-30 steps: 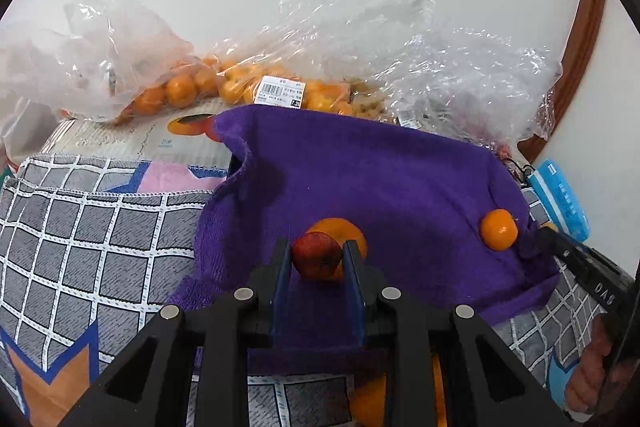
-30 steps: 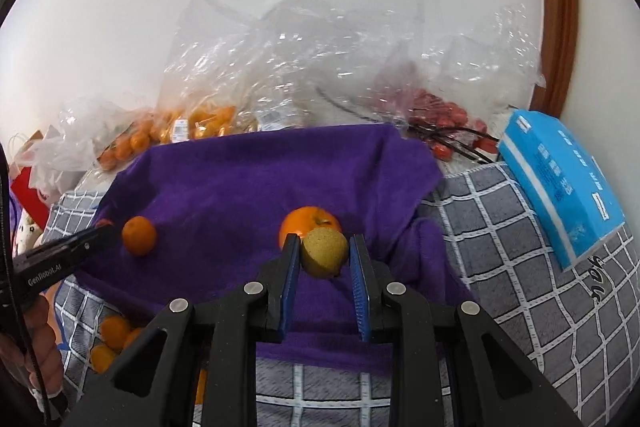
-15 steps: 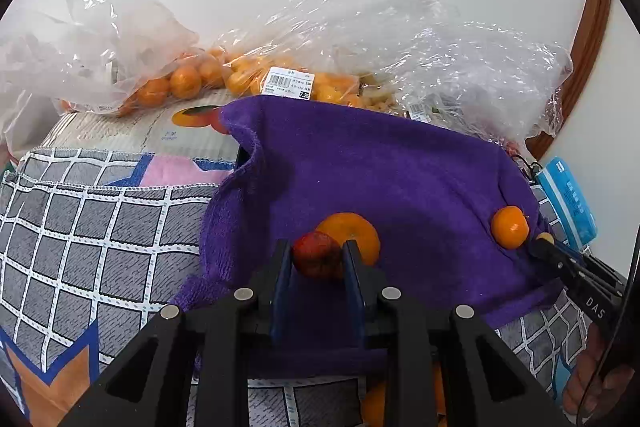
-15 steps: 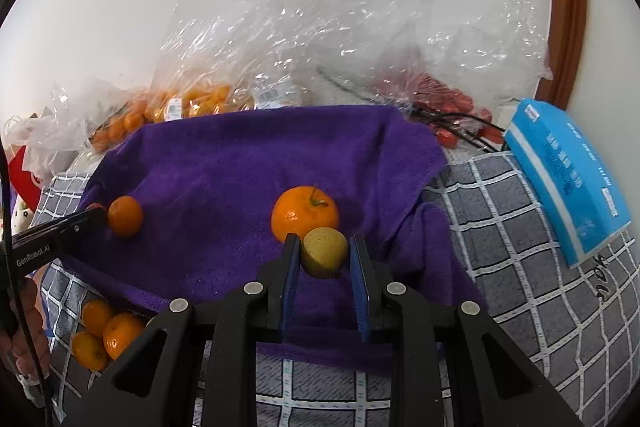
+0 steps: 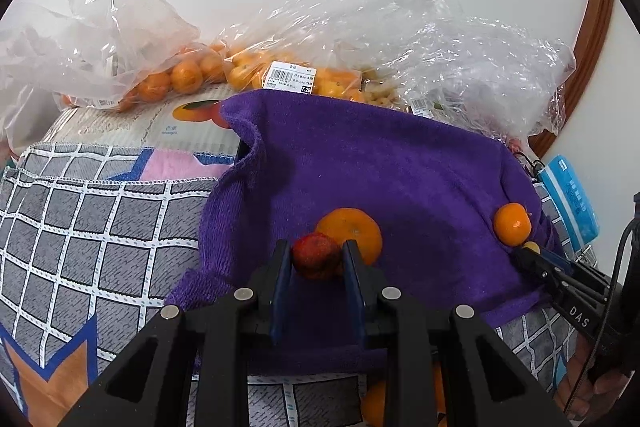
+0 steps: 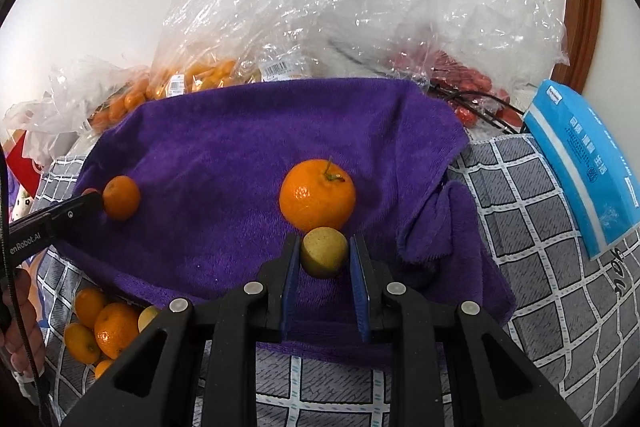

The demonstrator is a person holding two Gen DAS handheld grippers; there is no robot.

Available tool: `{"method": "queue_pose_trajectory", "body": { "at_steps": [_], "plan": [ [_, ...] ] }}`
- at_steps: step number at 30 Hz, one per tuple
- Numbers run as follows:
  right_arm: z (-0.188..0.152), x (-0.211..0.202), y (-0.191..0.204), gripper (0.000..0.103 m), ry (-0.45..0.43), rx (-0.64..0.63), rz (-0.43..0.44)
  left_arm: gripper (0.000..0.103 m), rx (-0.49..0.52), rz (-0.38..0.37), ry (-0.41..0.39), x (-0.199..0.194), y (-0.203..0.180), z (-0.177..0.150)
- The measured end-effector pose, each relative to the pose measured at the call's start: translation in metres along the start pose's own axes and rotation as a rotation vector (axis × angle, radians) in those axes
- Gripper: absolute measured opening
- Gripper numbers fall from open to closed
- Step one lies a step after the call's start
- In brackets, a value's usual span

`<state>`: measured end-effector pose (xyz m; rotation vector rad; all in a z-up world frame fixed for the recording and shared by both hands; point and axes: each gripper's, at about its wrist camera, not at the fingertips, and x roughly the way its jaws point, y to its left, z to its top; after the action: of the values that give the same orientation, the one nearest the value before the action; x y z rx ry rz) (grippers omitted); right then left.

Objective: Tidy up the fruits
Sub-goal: 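Carry the red and yellow fruits in both grippers over the purple towel, then open both grippers to drop the red and yellow fruits on the towel, then lift both open grippers away from the towel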

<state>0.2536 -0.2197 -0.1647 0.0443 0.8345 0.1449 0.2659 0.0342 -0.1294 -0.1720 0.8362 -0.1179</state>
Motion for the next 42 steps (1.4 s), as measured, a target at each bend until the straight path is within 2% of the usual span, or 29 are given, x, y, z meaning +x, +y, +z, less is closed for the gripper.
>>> {"method": "queue_pose_trajectory", "body": {
  "at_steps": [15,17,19,20,23,30,33,42],
  "plan": [
    [-0.002,-0.002,0.010,0.025,0.001,-0.042,-0.002,0.025,-0.010,-0.005,0.002,0.000,0.001,0.000],
    [-0.002,-0.005,0.011,0.029,-0.013,-0.040,0.004,0.025,-0.009,-0.003,0.002,0.000,0.000,0.000],
    [-0.002,-0.009,0.011,0.036,-0.030,-0.033,0.013,0.028,-0.013,-0.007,0.003,0.000,0.001,0.000],
    [-0.002,-0.011,0.010,0.037,-0.038,-0.030,0.016,0.028,-0.019,-0.011,0.006,0.000,0.002,0.000],
    [-0.003,-0.017,0.011,0.037,-0.065,-0.029,0.022,0.029,-0.034,-0.029,0.013,-0.001,0.004,0.000],
    [-0.004,-0.029,0.014,0.037,-0.128,-0.046,-0.017,0.044,-0.017,-0.031,-0.014,-0.010,-0.001,0.001],
    [-0.002,-0.037,0.015,0.037,-0.156,-0.058,-0.041,0.044,-0.010,-0.036,-0.026,-0.017,-0.004,0.003],
    [0.003,-0.084,0.018,0.037,-0.165,0.013,0.010,0.049,0.049,-0.043,-0.088,-0.055,-0.020,0.006]
  ]
}}
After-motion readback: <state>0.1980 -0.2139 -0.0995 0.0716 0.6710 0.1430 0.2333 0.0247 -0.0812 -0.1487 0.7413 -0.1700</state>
